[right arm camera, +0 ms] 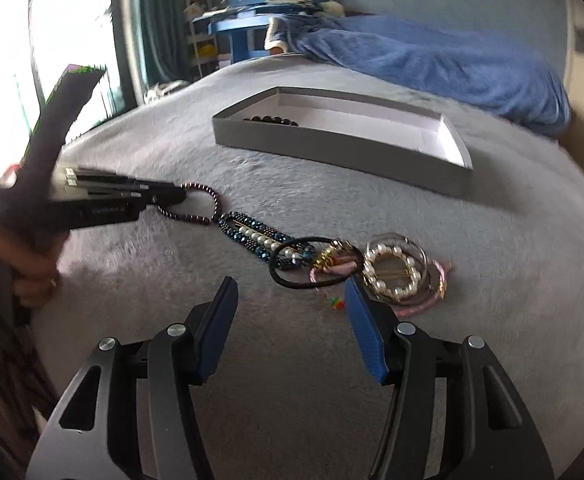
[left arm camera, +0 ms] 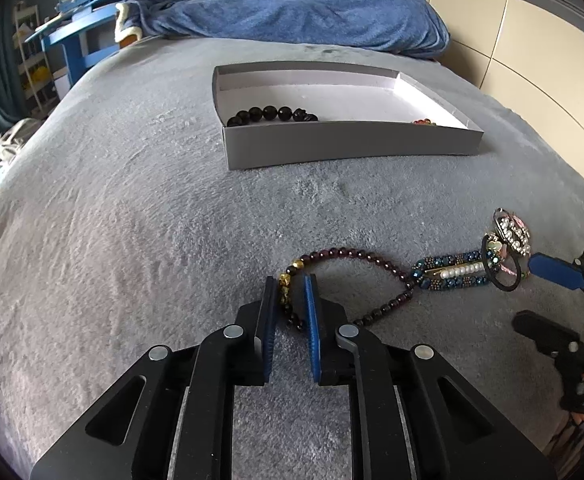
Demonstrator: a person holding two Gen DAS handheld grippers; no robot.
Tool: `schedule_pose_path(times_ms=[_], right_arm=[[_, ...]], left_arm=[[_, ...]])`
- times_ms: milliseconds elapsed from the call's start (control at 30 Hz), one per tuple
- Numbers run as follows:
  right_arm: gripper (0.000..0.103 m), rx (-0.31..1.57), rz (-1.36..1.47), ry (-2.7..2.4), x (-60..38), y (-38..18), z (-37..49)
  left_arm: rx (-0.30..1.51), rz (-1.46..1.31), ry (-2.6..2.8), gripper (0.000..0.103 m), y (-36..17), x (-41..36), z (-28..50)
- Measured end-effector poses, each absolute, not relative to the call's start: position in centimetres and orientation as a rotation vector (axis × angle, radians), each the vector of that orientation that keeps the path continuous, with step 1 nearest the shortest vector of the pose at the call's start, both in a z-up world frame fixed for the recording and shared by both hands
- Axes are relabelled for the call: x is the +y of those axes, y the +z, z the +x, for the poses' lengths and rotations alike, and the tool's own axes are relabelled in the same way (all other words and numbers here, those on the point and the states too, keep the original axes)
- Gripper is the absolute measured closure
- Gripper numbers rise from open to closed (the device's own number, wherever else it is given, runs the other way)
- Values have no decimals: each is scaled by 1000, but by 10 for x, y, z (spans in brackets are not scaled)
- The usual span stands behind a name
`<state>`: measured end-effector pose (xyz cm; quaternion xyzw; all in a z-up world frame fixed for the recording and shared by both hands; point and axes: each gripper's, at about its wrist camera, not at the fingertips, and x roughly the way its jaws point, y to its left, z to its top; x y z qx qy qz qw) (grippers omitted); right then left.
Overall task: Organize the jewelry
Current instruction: 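Grasp the dark red bead bracelet with the left tool while the right tool grasps the black hair tie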
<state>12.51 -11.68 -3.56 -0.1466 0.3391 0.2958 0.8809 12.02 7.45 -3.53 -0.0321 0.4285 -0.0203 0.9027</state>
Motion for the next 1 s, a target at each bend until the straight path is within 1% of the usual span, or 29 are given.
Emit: schedule_pose_path(times_ms=[67, 167, 233, 300, 333, 400, 533, 600, 667, 700, 733, 1000], right_arm=[[51, 694, -376, 590, -107, -39, 126], [55, 691, -454, 560, -96, -46, 129], [60, 679, -472, 546, -93, -48, 128], [72, 671, -480, 538, -94, -48, 128], [83, 670, -475, 533, -95, -48, 129], [99, 665, -450, 527, -100, -47, 129], [100, 640, -356, 531, -116, -37, 129], [100, 627, -298, 543, -124, -30, 129], [100, 616, -245, 557, -131, -23, 129], [100, 605, -209, 565, -135, -17, 131], [100, 597, -188, 568, -138, -13, 131], [100, 564, -68, 576, -160, 13, 140]], left_arm=[[883, -65, -46, 83, -35, 73, 119], [883, -58, -47, 81, -35, 73, 118], [883, -62, -49, 80, -36, 73, 119], [885, -63, -51, 79, -36, 74, 120], [887, -62, -51, 78, -36, 74, 121], [891, -58, -53, 76, -37, 73, 124], [899, -59, -58, 75, -38, 73, 129], [904, -59, -66, 77, -38, 73, 129], [900, -59, -70, 89, -38, 73, 129], [894, -62, -69, 93, -38, 73, 128], [887, -67, -70, 95, -37, 73, 127], [808, -137, -98, 95, -15, 78, 117]])
